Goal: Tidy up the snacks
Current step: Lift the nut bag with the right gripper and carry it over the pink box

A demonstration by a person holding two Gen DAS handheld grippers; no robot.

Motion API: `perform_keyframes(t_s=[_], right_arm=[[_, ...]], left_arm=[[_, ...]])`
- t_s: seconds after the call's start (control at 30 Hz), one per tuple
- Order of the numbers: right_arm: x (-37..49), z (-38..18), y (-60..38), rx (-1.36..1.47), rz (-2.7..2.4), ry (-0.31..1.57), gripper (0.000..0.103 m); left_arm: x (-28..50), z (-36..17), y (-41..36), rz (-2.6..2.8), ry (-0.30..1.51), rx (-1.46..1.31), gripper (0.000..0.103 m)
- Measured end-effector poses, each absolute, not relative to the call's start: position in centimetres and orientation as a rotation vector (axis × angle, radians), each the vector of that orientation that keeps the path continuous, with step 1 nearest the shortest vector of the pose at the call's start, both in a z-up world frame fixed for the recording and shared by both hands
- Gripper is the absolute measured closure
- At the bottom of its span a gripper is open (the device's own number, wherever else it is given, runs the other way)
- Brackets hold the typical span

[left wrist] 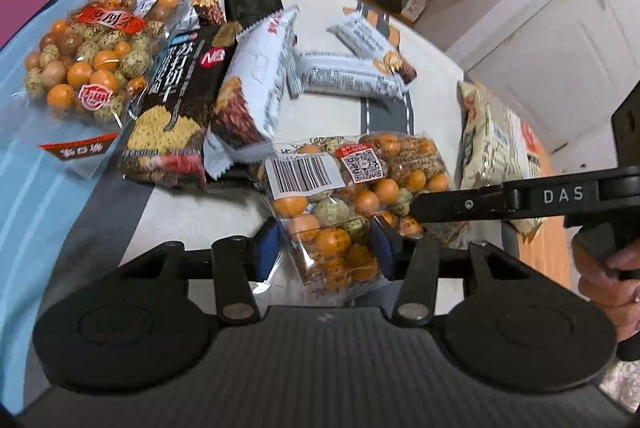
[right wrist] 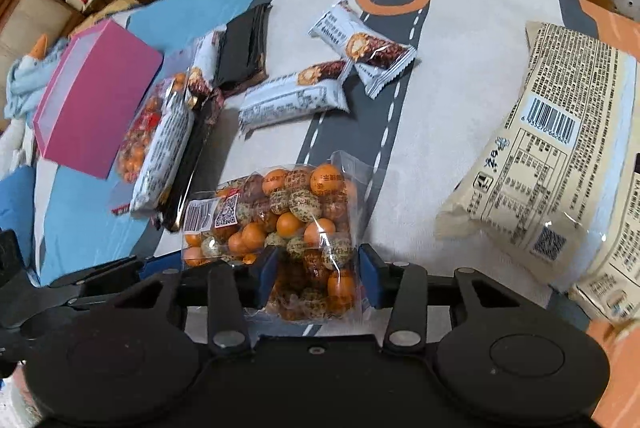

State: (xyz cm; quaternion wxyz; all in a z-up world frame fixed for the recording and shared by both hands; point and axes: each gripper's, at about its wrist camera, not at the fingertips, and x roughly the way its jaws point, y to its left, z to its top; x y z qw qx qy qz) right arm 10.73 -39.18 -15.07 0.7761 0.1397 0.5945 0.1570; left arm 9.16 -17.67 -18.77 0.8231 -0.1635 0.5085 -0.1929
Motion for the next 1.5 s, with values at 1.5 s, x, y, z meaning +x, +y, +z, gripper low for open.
perform_keyframes(t_s=[1.5], right_arm=[[3.6, -1.8, -18.6, 0.144, 0.535, 1.232, 0.054]], left_arm=[[-1.1, -3.7, 2.2, -0.275, 1.069, -0.226, 0.055]])
